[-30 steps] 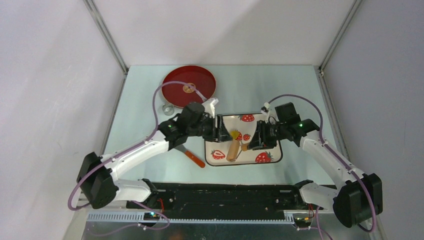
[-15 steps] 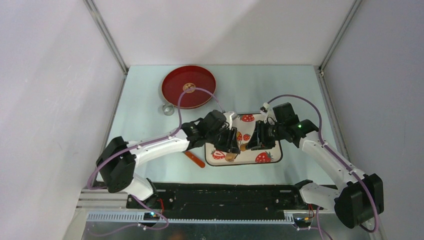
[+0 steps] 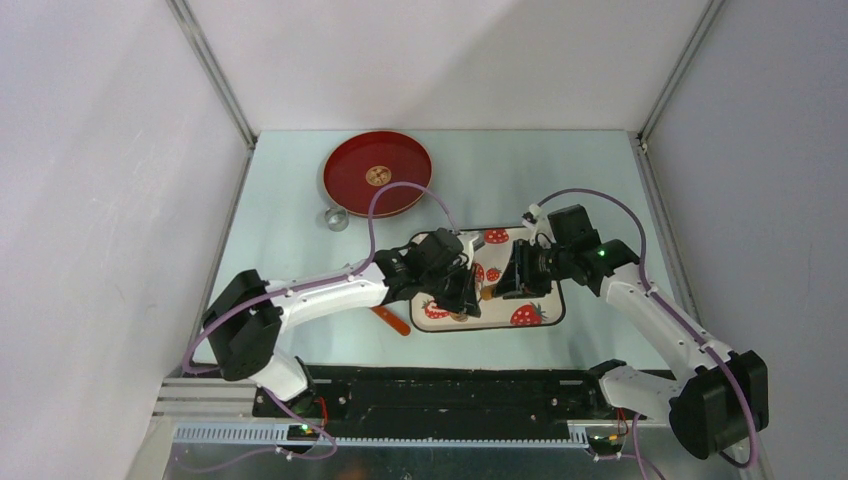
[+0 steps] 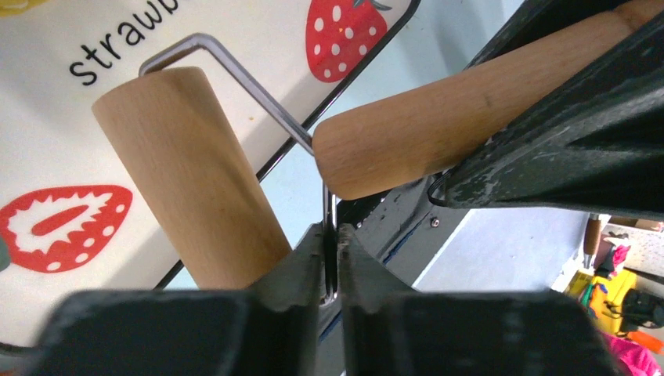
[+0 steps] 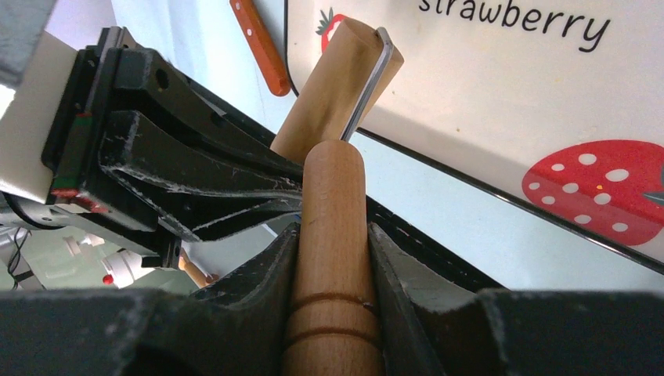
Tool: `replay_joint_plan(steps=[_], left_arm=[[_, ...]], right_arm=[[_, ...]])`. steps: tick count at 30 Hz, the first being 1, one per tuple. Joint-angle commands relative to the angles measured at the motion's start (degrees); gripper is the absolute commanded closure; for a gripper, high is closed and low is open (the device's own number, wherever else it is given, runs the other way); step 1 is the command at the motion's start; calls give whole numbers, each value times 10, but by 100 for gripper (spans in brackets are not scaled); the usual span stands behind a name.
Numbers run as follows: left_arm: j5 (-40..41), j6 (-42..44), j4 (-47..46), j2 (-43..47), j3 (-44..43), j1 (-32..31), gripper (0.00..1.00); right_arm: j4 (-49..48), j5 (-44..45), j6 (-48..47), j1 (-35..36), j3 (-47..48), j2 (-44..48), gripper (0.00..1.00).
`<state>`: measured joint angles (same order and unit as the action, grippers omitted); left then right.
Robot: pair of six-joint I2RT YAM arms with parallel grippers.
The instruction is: Roll out the dumpling wrappers from the dough
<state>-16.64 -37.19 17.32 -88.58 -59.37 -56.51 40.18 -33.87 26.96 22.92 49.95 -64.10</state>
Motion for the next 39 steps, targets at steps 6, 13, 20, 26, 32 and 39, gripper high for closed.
replay_joint_plan(steps=[6, 13, 20, 26, 32, 39], left_arm=[[116, -23, -1, 52, 5, -7, 100], [241, -34, 2, 101, 23, -29, 100], [330, -13, 45, 116, 2, -59, 100], [365, -5, 77, 109, -21, -81, 100], [383, -1, 95, 100, -38, -90, 100], [387, 5, 107, 95, -43, -91, 100]], right_arm=[[-41, 0, 33, -19, 30, 53, 39], [-64, -24, 114, -66, 17, 89, 3], [-84, -87, 150, -84, 5, 54, 1], [-128, -119, 182, -71, 4, 20, 10], [-156, -116, 202, -36, 5, -25, 24], [-190, -128, 223, -14, 5, -57, 39]])
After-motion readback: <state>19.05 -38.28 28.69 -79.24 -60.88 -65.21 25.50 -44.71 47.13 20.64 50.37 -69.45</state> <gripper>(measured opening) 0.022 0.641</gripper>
